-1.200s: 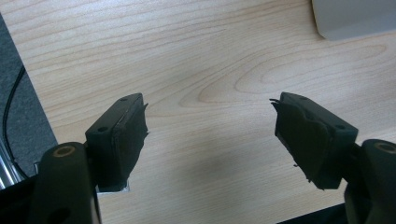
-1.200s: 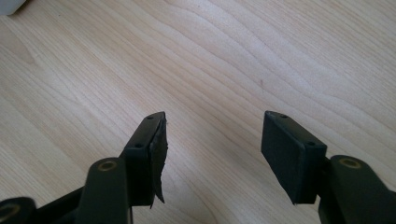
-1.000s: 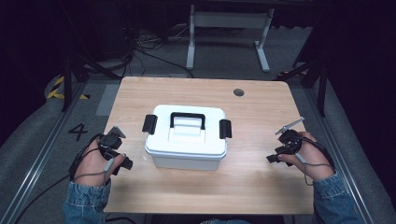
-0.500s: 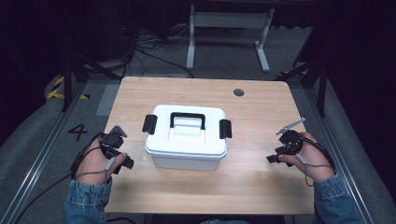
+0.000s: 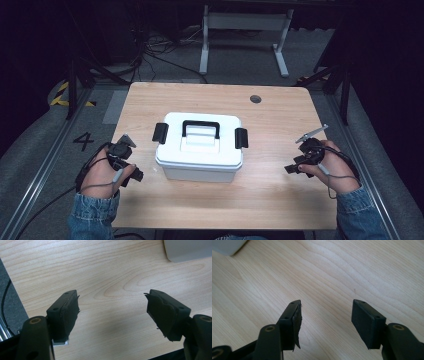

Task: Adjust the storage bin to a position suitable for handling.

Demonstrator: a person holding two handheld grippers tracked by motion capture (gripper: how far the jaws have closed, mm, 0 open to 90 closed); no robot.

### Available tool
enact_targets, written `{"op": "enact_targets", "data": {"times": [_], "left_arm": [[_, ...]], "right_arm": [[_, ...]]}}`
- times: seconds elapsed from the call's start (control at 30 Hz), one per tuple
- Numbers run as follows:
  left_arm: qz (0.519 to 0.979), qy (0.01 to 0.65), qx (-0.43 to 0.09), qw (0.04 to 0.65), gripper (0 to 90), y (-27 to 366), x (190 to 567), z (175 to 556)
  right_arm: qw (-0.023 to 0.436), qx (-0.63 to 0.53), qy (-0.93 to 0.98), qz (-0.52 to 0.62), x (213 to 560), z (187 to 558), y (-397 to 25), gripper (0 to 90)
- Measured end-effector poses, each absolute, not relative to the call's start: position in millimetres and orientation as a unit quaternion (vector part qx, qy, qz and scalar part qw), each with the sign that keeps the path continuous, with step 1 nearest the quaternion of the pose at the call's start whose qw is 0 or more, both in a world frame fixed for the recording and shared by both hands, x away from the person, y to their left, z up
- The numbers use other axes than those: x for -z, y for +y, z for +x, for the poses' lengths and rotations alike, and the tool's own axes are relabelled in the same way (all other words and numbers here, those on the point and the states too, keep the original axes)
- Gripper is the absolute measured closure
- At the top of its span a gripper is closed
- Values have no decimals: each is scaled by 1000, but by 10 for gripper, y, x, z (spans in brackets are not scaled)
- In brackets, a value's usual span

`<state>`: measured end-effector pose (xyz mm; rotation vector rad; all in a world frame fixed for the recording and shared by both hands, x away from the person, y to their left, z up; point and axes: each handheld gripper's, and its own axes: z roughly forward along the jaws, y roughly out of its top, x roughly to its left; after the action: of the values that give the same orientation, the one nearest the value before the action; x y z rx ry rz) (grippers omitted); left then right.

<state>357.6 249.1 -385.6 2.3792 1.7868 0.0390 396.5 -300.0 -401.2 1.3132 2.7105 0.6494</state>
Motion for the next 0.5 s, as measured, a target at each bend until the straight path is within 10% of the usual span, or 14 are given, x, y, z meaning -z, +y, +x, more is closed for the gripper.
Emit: {"op": "enact_targets", "data": {"times": [0.5], "left_arm": [[797,599,-10,82,264,2495,3834,3603]], "right_arm": [[57,-245,882,398,3442,4049,-2791,439]]}}
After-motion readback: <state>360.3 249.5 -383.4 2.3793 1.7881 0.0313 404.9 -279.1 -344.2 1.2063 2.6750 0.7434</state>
